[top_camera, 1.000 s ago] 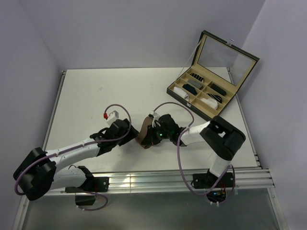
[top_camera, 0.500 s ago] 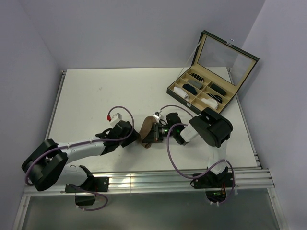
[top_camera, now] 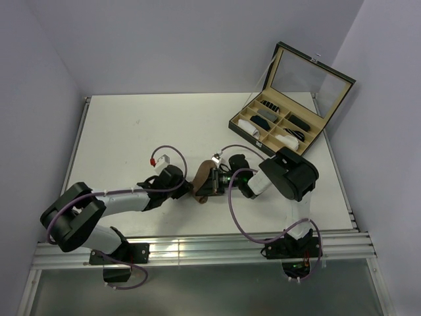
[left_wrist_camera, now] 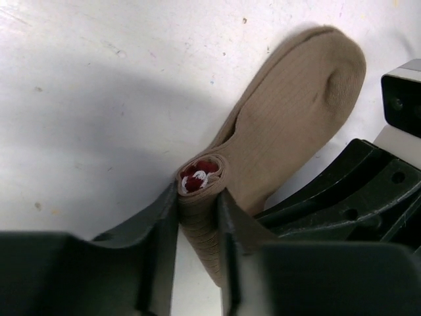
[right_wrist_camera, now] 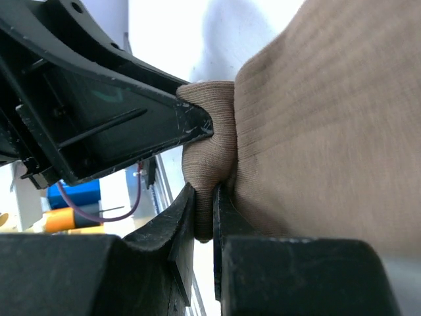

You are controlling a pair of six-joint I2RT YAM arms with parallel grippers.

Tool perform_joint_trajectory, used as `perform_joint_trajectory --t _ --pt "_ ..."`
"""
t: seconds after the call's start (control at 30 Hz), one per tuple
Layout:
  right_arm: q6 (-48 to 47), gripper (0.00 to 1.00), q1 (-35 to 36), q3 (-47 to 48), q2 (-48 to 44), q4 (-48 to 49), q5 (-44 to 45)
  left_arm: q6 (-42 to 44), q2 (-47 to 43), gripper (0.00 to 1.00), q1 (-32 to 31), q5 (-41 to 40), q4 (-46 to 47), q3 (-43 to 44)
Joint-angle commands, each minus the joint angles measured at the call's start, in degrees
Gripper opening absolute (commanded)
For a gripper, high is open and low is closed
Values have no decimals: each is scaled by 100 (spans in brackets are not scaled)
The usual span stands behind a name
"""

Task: Roll the socks
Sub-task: Roll the sock at the center of the board.

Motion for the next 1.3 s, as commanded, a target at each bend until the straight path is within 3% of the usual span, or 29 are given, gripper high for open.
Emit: perform_joint_trajectory --t 0.0,0.13,0.2,0.43,0.63,0.9,1.27 --pt "-538 14 -15 -52 -310 -963 298 41 292 26 -14 12 -259 12" --pt "-1248 28 28 -25 -872 -1808 763 102 301 6 -14 30 -285 56" --pt "-1504 34 55 62 -1206 -2404 957 137 284 1 -14 21 -364 82" --pt "-2733 46 476 89 -2585 -3716 2607 523 257 0 -14 29 -672 381" --pt "-3516 53 1590 335 -3148 -4280 4698 813 363 0 -14 152 -1076 653" --pt "-3984 54 2471 493 -3106 -4192 5817 946 451 0 -5 205 -1173 768" --pt "-4221 49 2964 906 -2587 -4166 6152 972 477 0 -5 284 -1155 786"
